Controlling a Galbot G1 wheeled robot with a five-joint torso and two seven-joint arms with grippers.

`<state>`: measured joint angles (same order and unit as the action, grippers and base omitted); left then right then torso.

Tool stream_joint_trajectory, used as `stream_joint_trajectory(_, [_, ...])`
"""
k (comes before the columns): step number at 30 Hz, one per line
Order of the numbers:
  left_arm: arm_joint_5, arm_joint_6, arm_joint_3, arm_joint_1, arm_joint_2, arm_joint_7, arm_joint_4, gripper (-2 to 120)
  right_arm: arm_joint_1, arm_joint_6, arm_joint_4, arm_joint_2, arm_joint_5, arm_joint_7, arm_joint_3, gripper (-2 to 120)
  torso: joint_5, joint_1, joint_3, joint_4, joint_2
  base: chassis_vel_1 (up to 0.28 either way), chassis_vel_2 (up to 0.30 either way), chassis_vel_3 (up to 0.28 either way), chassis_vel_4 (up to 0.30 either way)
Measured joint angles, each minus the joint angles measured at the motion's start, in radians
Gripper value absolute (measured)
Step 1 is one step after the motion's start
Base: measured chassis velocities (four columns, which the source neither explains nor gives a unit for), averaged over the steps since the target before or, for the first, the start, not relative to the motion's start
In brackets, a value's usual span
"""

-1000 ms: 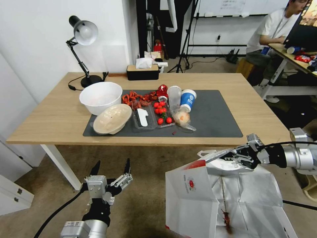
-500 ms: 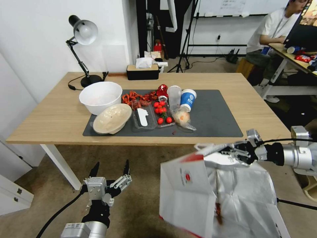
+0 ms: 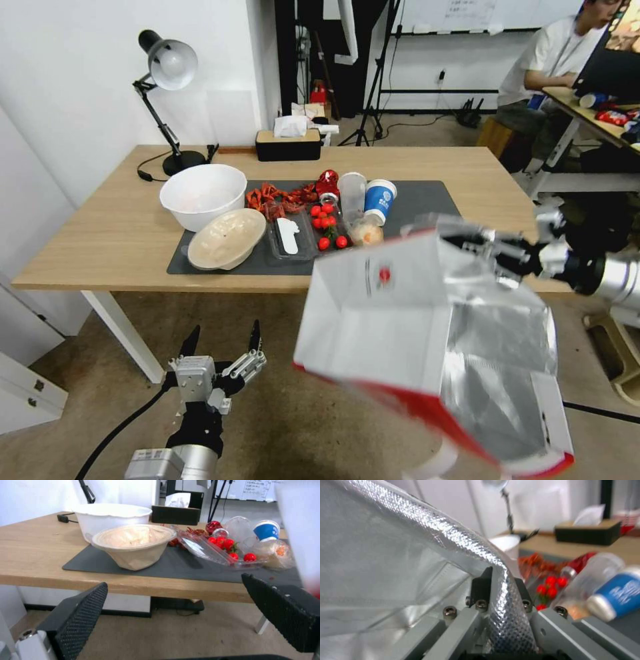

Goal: Pick up the food delivery bag from the floor and place it on the table.

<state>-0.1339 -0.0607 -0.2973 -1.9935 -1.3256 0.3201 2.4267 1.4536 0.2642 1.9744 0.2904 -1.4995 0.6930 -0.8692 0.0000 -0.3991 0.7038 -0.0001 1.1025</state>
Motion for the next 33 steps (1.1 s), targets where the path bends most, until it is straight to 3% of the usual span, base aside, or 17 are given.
stream_joint_trajectory(4, [0.002, -0.004, -0.002, -0.002, 0.001, 0.001, 0.000, 100, -0.041, -0.014, 0.011, -0.002, -0.076, -0.109, -0.001, 0, 0.0001, 0.000, 0.000, 0.0001, 0.000, 0.000, 0.000, 0.000, 0.000])
stream_joint_trajectory(7, [0.003, -0.007, -0.004, -0.005, 0.002, 0.001, 0.001, 100, -0.127, -0.032, 0.020, 0.000, -0.187, -0.283, 0.040, 0, 0.0000, 0.000, 0.000, 0.0003, -0.001, 0.000, 0.000, 0.000, 0.000])
stream_joint_trajectory(11, [0.003, -0.010, -0.005, -0.008, 0.003, 0.002, 0.002, 100, -0.184, -0.039, 0.023, 0.004, -0.284, -0.379, 0.062, 0, 0.0001, 0.000, -0.001, 0.0002, -0.001, 0.000, 0.000, 0.000, 0.000])
stream_joint_trajectory(17, [0.009, -0.015, -0.004, -0.008, 0.002, 0.002, 0.002, 100, -0.236, -0.050, 0.010, 0.004, -0.348, -0.447, 0.065, 0, 0.0002, 0.001, -0.001, 0.0001, -0.001, 0.000, 0.000, 0.000, 0.000])
stream_joint_trajectory(21, [0.019, -0.018, 0.004, -0.006, -0.001, 0.002, -0.005, 100, -0.314, -0.067, -0.002, 0.013, -0.402, -0.617, 0.079, 0, 0.0000, 0.001, -0.001, 0.0001, -0.002, 0.000, 0.000, 0.000, 0.000])
stream_joint_trajectory(30, [0.025, -0.020, 0.004, -0.012, 0.000, 0.001, -0.006, 100, -0.390, -0.045, -0.025, 0.036, -0.454, -0.840, 0.108, 0, 0.0001, 0.001, -0.001, 0.0001, -0.002, 0.000, 0.000, 0.000, 0.000])
stream_joint_trajectory(33, [0.030, -0.023, 0.005, -0.015, 0.000, 0.001, -0.007, 100, -0.424, -0.022, -0.039, 0.060, -0.484, -0.961, 0.124, 0, 0.0001, 0.001, -0.001, 0.0001, -0.002, 0.000, 0.000, 0.000, 0.000])
